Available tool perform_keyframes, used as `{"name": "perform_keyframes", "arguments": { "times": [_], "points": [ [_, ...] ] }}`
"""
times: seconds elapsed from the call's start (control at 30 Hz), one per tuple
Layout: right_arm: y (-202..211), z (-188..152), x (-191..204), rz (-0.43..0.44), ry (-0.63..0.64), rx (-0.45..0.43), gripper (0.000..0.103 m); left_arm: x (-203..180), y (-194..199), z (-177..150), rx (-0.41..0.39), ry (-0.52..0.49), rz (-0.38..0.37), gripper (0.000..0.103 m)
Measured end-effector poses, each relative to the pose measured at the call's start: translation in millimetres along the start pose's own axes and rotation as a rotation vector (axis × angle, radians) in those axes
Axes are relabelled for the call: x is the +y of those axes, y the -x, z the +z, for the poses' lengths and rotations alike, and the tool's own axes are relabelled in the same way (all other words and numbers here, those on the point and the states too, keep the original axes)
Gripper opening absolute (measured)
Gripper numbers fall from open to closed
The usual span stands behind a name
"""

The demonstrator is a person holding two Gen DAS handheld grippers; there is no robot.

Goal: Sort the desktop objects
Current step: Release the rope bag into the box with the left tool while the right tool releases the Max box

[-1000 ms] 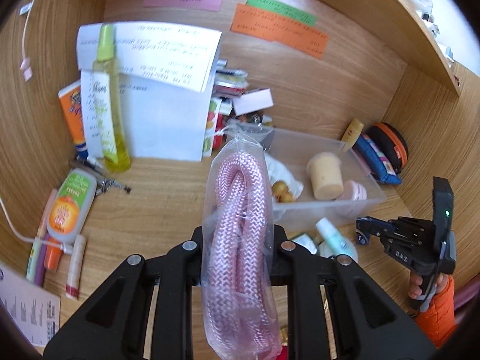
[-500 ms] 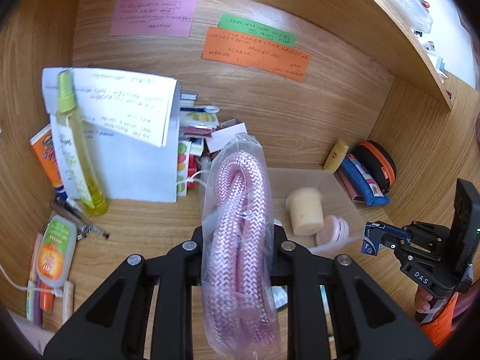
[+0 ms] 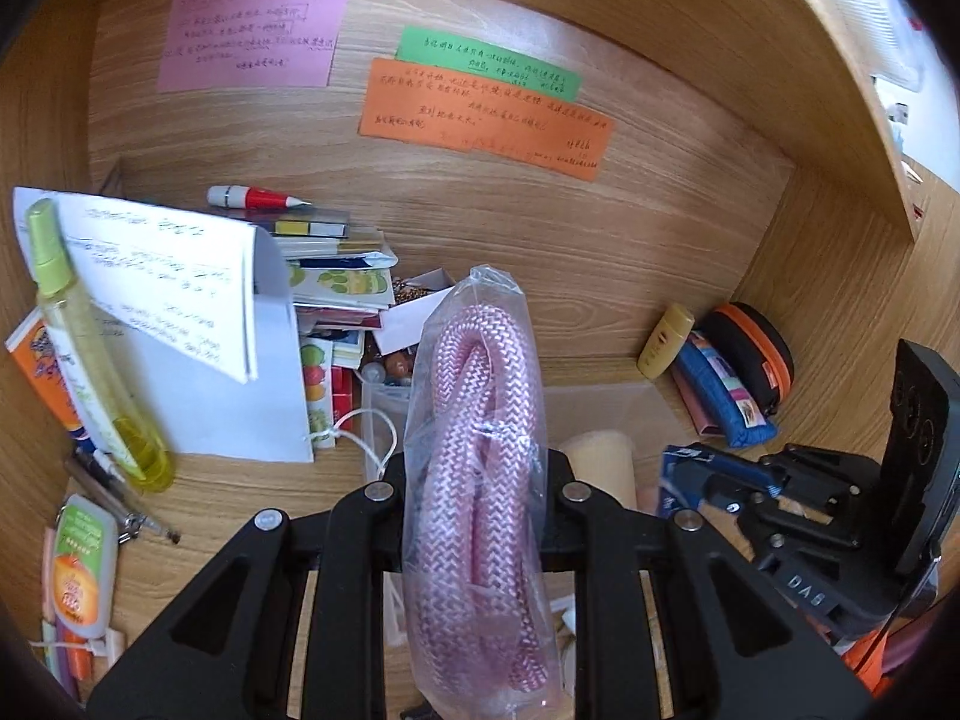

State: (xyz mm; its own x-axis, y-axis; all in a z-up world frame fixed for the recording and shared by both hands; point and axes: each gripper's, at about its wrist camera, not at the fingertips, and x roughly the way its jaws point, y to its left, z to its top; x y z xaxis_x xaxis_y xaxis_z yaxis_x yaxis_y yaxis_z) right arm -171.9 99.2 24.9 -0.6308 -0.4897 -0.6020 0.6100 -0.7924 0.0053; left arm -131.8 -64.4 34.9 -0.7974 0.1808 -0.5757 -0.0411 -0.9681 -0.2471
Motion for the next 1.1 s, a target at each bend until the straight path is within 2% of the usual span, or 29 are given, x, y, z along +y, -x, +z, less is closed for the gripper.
{"name": "perform_keyframes", "arguments": {
  "times": [0.23, 0.5, 0.7, 0.93, 1.1],
  "points": [
    [-30.9, 7.7, 4.6, 0.039, -0.028, 0.029, 0.007, 7.5, -30.2, -5.3, 0.045, 0.021, 0.003, 0.02],
    [-60.4, -3.9, 5.7, 0.065, -0.037, 0.094, 0.007, 15.6, -61.1, -20.3, 0.121, 0.015, -0.006, 0.02],
    [-74.9, -12.0, 3.2, 0.079, -0.05, 0.142, 0.007, 22.1, -80.8, -29.1, 0.179, 0.018, 0.034, 0.02],
    [-85.2, -17.1, 5.0, 0.082, -0.047, 0.183, 0.007, 14.3, -81.4, -30.7, 0.164, -0.018, 0.068, 0.02],
    [-84.6, -16.4, 8.6, 0.076, -0.03, 0.181, 0.007, 11.1, -82.2, -31.6, 0.164, -0.041, 0.088, 0.022]
  ]
}}
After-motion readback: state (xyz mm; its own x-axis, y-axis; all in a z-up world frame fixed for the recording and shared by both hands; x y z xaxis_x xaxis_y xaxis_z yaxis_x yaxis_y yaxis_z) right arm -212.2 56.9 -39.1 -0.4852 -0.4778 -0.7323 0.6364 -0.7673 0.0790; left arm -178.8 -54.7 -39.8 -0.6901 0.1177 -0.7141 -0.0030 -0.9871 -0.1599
